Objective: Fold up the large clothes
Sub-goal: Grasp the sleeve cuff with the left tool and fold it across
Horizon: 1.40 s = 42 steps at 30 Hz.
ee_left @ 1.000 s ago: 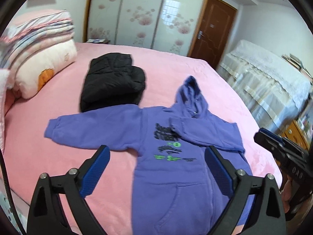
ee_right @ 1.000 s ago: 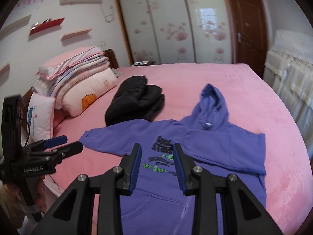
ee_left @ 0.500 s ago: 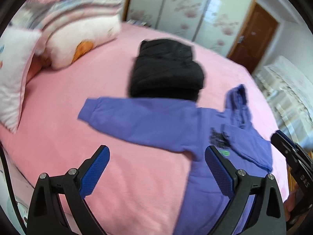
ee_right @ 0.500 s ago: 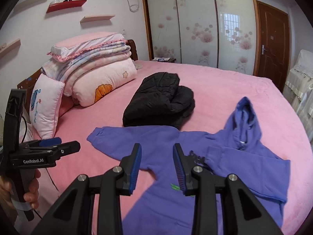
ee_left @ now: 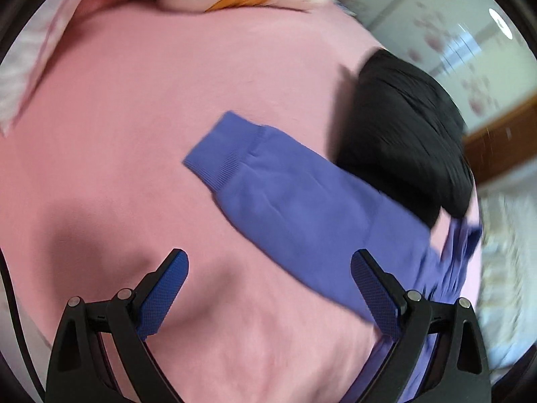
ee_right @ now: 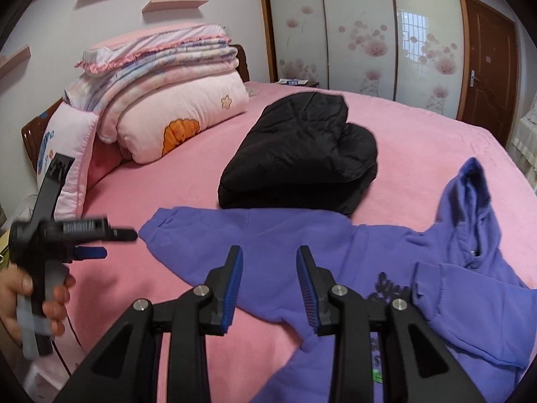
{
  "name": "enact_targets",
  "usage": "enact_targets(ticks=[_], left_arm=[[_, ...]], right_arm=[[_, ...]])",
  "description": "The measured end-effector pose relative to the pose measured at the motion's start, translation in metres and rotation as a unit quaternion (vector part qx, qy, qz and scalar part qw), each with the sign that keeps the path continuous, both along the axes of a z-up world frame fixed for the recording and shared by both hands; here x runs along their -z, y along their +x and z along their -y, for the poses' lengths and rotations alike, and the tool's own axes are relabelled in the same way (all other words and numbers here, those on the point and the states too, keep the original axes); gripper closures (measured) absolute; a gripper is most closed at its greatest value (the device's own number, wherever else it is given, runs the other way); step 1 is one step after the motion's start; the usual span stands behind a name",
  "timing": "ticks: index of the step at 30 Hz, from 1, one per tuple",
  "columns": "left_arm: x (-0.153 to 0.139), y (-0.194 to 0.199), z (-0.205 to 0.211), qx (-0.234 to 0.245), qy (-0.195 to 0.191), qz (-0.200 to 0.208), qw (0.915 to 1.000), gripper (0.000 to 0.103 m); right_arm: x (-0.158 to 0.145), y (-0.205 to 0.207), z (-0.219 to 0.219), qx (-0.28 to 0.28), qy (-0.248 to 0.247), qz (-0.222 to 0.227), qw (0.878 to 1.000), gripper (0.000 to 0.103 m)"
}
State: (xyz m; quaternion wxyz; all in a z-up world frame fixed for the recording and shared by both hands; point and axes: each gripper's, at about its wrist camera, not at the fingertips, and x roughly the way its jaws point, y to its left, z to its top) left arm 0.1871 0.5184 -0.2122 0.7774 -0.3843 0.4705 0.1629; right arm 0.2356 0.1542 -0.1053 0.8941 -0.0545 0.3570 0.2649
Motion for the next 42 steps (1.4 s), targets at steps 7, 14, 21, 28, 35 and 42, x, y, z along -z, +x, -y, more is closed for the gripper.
enact_targets(ticks=[7,14,21,28,35,42], left_arm=[[0.057,0.03,-0.047,-0.073,-0.042,-0.036,0.9958,0.011],[0.082,0.065,-0.028,-0.049,0.018,-0.084,0.9951,0.036],[0.045,0.084,0.024,0.002,0.132,-0.047,0.9901,0.09],[-0.063,0.055,0.138,0.068,0.166,0.089,0.9797,0.091],[-0.125,0.044,0.32,0.234,0.165,0.183,0.9406,0.091],[-0.052,0.054,0.477,0.368,0.163,0.12,0.9077,0.071]], right_arm=[[0.041,0.016,-0.015,-0.014,-0.003,-0.029,0.999,0.07],[0.064,0.023,-0.008,-0.007,-0.013,-0.045,0.999,0.07],[0.071,0.022,0.016,0.013,-0.003,-0.065,0.998,0.07],[0.051,-0.01,0.077,0.054,0.023,-0.051,0.997,0.07],[0.037,-0.046,0.18,0.146,0.066,-0.056,0.985,0.07],[0.03,-0.066,0.268,0.239,0.056,-0.038,0.969,0.07]])
